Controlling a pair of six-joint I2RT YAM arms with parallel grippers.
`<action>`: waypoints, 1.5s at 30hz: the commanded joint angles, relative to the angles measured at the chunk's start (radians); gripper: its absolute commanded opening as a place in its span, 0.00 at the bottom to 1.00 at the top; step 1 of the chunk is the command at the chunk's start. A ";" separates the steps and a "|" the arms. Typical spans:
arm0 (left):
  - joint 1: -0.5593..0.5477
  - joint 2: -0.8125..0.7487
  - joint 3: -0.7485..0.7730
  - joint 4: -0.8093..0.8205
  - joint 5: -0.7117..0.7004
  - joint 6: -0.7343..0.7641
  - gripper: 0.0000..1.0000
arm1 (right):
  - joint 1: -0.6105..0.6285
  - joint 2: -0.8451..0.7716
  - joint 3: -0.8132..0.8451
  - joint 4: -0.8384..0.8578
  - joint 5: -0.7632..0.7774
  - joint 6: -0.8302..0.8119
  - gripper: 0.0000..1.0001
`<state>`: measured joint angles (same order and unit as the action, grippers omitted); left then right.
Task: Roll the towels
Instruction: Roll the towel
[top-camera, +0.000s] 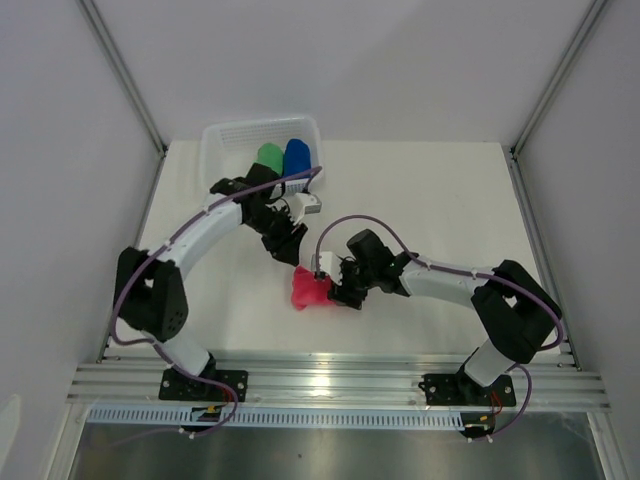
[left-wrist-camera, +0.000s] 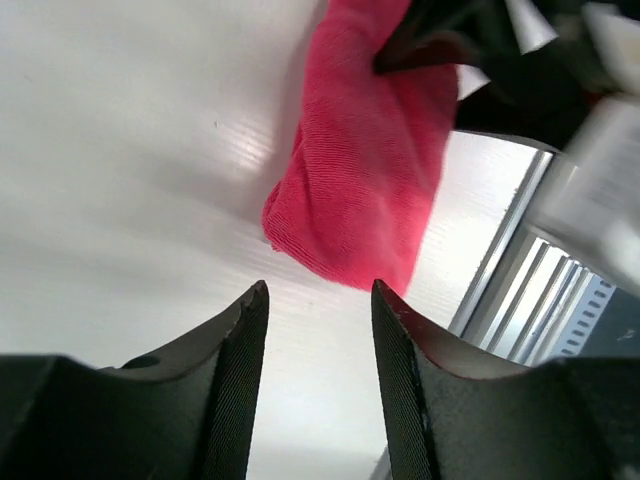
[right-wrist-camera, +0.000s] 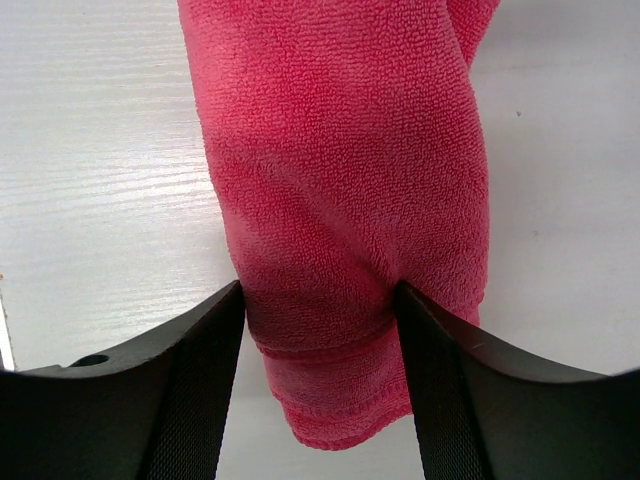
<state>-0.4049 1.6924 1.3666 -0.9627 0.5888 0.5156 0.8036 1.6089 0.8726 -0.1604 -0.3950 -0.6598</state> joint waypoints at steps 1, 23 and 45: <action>0.006 -0.112 0.015 -0.045 0.059 0.173 0.50 | -0.014 -0.006 0.011 -0.014 -0.027 0.049 0.64; -0.347 -0.171 -0.344 0.449 -0.259 0.468 0.99 | -0.113 -0.099 -0.078 0.128 -0.168 0.196 0.65; -0.336 0.050 -0.308 0.400 -0.359 0.514 0.17 | -0.156 -0.221 -0.142 0.101 -0.090 0.241 0.69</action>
<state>-0.7460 1.6772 1.0924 -0.4751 0.3161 1.0447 0.6201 1.4742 0.7170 -0.1528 -0.4377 -0.4007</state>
